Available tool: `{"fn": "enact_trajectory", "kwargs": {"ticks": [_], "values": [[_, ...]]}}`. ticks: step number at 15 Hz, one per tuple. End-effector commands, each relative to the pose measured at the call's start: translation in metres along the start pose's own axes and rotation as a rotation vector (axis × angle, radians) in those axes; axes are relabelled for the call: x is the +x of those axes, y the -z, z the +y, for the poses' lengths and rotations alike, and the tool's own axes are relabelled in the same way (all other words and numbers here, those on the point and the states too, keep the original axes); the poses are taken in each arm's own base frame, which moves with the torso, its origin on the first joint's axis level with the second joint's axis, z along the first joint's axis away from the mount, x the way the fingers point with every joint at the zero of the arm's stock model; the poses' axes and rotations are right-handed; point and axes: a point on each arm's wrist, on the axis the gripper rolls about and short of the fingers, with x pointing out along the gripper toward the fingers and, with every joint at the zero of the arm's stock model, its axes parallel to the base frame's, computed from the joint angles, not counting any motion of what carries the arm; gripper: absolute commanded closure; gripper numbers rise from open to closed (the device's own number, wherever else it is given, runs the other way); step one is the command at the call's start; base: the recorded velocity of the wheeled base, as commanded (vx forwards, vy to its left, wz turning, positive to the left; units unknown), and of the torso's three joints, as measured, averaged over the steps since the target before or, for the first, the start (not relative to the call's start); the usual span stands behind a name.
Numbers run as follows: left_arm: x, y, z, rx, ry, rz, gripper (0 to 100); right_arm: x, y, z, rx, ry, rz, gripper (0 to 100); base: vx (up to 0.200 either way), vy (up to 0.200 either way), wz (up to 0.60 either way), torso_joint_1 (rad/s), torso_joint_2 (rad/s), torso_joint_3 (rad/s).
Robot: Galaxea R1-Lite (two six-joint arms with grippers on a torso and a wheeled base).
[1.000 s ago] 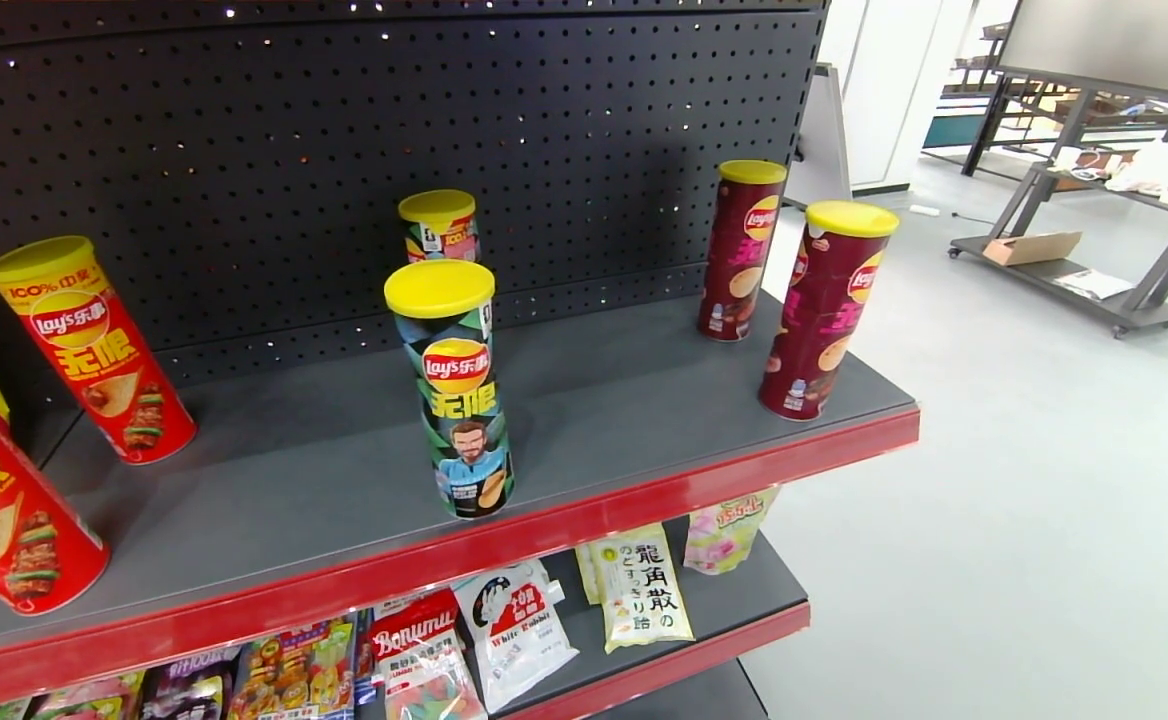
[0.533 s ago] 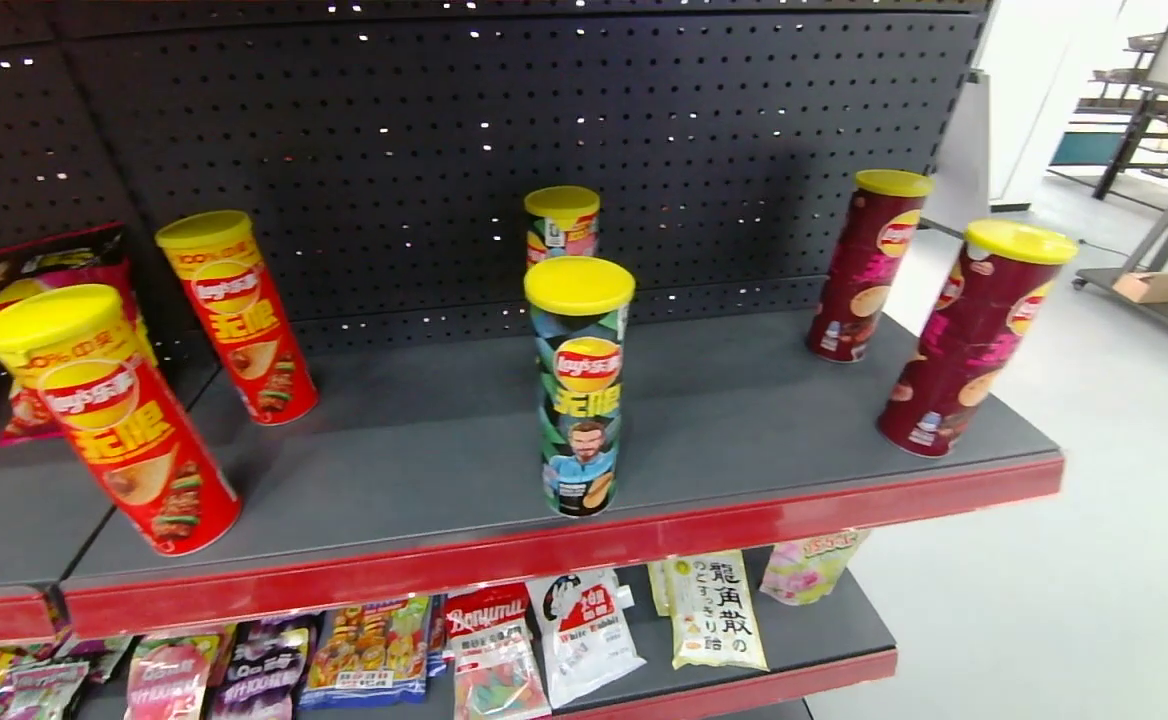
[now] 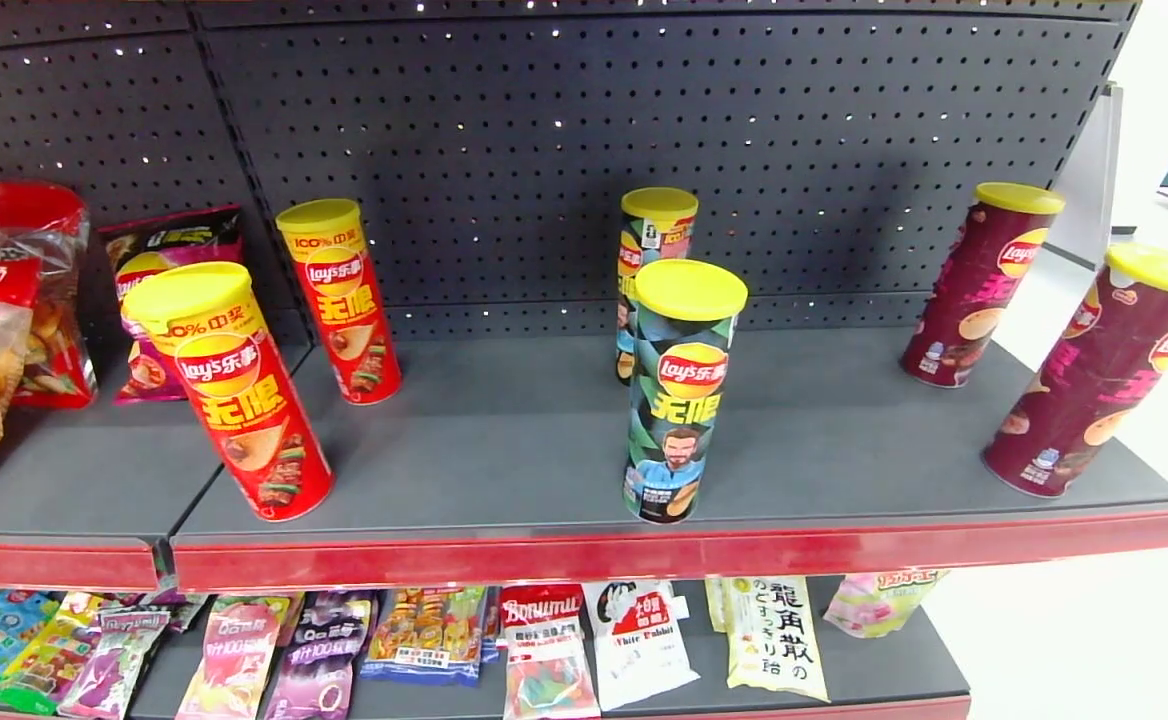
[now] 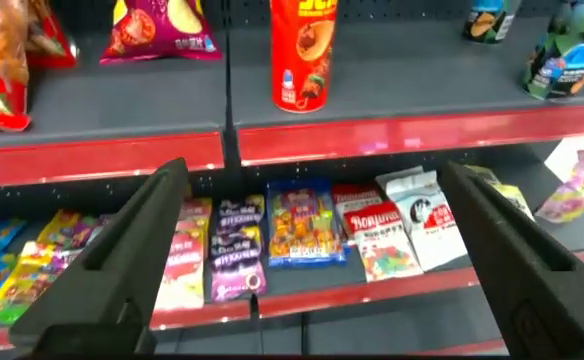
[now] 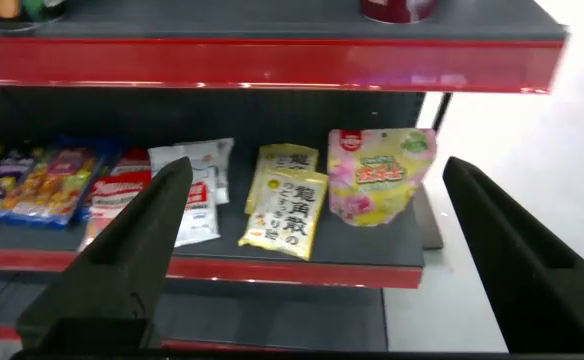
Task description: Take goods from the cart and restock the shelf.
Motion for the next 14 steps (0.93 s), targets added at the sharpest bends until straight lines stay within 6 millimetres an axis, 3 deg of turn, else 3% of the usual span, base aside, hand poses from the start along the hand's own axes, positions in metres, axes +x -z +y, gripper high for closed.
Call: {"fn": "enact_trajectory", "kwargs": {"ticks": [1, 2, 4, 5, 8, 10, 12, 14], "values": [[0.013, 0.017, 0.000, 0.010, 0.001, 0.041, 0, -0.001, -0.005, 0.001, -0.037, -0.041, -0.027, 0, 0.000, 0.000, 0.00, 0.000, 0.00, 0.000], [0.016, 0.020, 0.000, 0.011, 0.001, 0.048, 0, -0.006, -0.036, 0.001, -0.031, -0.080, -0.072, 0, 0.000, 0.000, 0.00, 0.000, 0.00, 0.000], [0.021, 0.029, 0.001, 0.012, -0.010, 0.059, 0, 0.015, -0.114, -0.001, 0.020, -0.114, -0.032, 0, 0.000, 0.000, 0.00, 0.000, 0.00, 0.000], [0.023, 0.031, 0.001, 0.014, -0.019, 0.059, 0, 0.025, -0.124, 0.000, -0.028, -0.194, -0.007, 0, 0.000, 0.000, 0.00, 0.000, 0.00, 0.000], [0.019, 0.017, 0.002, 0.016, -0.083, 0.040, 0, 0.046, -0.120, 0.001, -0.035, -0.235, 0.097, 0, 0.000, 0.000, 0.00, 0.000, 0.00, 0.000], [0.015, 0.007, 0.000, 0.012, -0.131, 0.073, 0, 0.047, -0.107, 0.001, -0.031, -0.241, 0.140, 0, 0.000, 0.000, 0.00, 0.000, 0.00, 0.000], [0.013, 0.027, -0.002, -0.013, -0.180, 0.070, 0, 0.047, -0.098, 0.002, -0.028, -0.241, 0.155, 0, 0.000, 0.000, 0.00, 0.000, 0.00, 0.000], [0.014, 0.030, -0.002, -0.069, -0.167, 0.075, 0, 0.047, -0.095, 0.001, -0.029, -0.237, 0.134, 0, 0.000, 0.000, 0.00, 0.000, 0.00, 0.000]]}}
